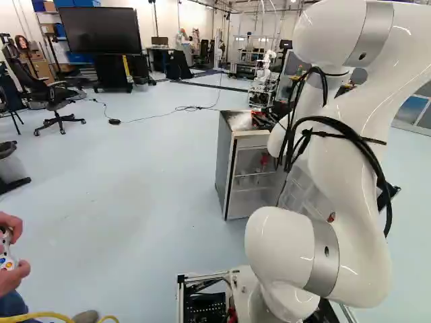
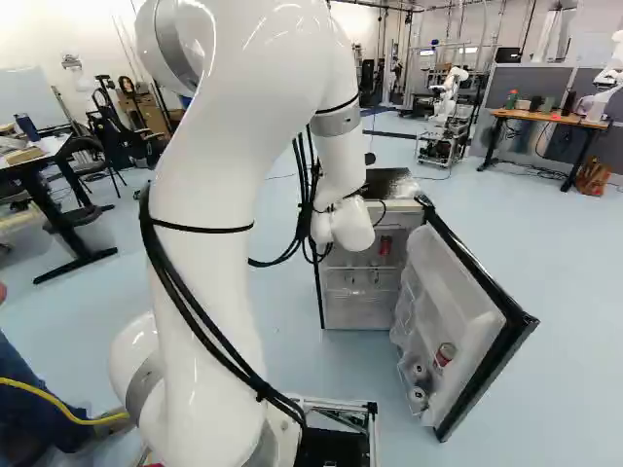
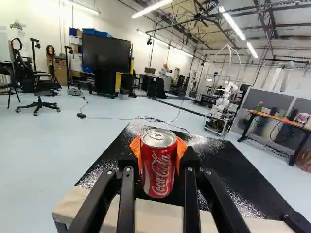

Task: Grab a drink from the fridge

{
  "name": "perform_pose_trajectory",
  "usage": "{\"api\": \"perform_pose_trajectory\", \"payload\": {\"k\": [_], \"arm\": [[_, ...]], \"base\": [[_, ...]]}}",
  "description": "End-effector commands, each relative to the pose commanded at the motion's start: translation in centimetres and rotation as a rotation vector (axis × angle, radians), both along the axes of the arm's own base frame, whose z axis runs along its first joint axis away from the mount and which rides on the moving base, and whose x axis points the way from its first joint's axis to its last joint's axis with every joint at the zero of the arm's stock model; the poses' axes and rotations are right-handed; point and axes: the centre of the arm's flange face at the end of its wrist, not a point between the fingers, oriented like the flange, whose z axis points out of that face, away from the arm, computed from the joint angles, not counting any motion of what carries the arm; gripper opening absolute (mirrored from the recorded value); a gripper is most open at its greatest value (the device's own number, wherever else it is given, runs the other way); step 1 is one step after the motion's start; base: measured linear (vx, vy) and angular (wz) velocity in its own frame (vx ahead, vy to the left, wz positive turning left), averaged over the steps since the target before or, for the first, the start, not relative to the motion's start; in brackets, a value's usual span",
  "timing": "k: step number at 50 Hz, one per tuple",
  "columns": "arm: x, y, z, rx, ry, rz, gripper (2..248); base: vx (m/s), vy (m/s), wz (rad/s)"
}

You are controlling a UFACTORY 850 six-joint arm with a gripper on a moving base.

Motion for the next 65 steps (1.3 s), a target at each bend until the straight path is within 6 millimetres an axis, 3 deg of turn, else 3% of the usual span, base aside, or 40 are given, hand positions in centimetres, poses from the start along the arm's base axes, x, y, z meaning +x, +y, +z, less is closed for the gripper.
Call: {"api": "perform_pose_trajectory", "payload": {"k": [36,37,41,42,47,48,52,53,57,58,65], "arm": [[0.0,0.0,-1.1,0.011,0.018,-0.004,92],[0.0,0.0,-1.1,0.011,0.018,-0.004,102],[0.0,0.0,-1.1,0.011,0.018,-0.004,102],[0.0,0.0,-1.1,0.011,0.018,-0.004,134],[0.0,0.0,-1.1,0.011,0.018,-0.004,134],[0.0,0.0,-1.1,0.011,0.018,-0.004,169],[0.0,0.0,-1.1,0.011,0.017,-0.004,169],[0.0,0.0,-1.0,0.01,0.016,-0.004,204],[-0.1,0.0,-0.7,0.008,0.012,-0.004,204],[-0.2,0.0,-0.6,0.007,0.011,-0.005,241],[-1.2,0.0,0.3,0.003,0.004,-0.013,247]], "base": [[0.0,0.0,0.0],[0.0,0.0,0.0],[0.0,0.0,0.0],[0.0,0.0,0.0],[0.0,0.0,0.0],[0.0,0.0,0.0],[0.0,0.0,0.0],[0.0,0.0,0.0],[0.0,0.0,0.0],[0.0,0.0,0.0],[0.0,0.0,0.0]]}}
